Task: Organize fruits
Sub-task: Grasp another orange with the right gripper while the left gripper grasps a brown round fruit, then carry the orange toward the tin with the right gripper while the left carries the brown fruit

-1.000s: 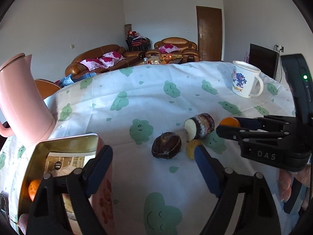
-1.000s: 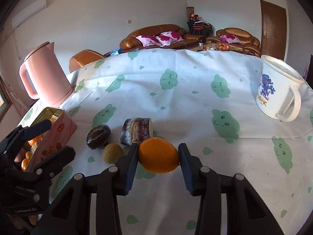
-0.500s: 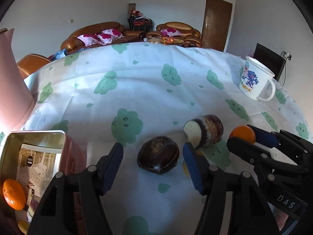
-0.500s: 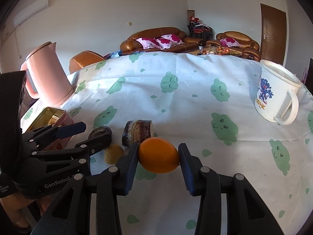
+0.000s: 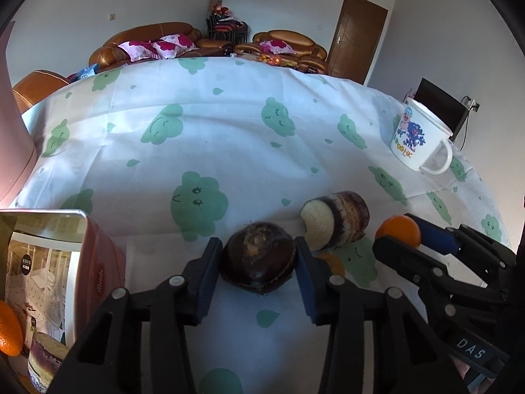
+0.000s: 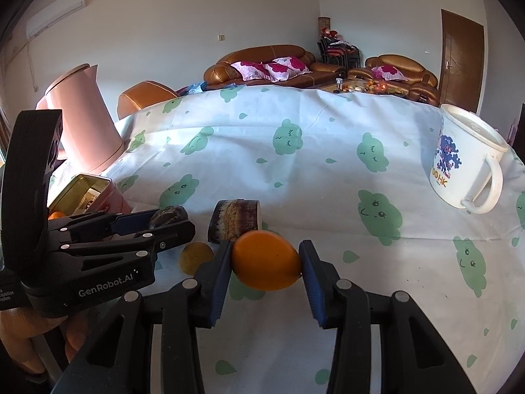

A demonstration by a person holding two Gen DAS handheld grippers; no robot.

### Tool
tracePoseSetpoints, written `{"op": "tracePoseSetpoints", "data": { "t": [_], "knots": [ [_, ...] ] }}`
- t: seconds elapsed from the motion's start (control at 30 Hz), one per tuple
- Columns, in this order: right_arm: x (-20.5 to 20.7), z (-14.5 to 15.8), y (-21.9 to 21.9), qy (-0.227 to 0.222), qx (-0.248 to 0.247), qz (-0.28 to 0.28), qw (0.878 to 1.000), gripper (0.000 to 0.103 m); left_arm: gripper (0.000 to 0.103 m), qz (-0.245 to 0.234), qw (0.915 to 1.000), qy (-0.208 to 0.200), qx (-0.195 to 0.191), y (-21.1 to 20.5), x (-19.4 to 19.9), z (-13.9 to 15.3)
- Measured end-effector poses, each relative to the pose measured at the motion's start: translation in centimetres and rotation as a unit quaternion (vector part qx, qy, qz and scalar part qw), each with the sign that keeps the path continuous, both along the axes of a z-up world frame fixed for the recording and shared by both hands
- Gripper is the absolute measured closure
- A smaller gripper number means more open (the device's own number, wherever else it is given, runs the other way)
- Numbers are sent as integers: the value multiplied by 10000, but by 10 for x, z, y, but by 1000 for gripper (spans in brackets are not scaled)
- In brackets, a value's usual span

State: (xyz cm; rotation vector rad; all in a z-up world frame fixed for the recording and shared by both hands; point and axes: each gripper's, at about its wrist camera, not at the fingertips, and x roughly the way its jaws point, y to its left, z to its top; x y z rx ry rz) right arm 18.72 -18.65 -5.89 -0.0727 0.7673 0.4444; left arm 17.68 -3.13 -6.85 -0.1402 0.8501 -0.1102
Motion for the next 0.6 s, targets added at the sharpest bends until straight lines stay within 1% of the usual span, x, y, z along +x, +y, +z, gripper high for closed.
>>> {"op": "tracePoseSetpoints", "data": {
  "t": [0.2, 0.6],
  "knots": [
    [-3, 2, 0, -87, 44, 42, 9999, 59, 57, 11, 9998, -207, 52, -1, -6, 6],
    [-11, 9, -2, -356, 176, 116, 9991, 59, 57, 27, 9973, -657, 328, -6, -18, 18]
  ]
}}
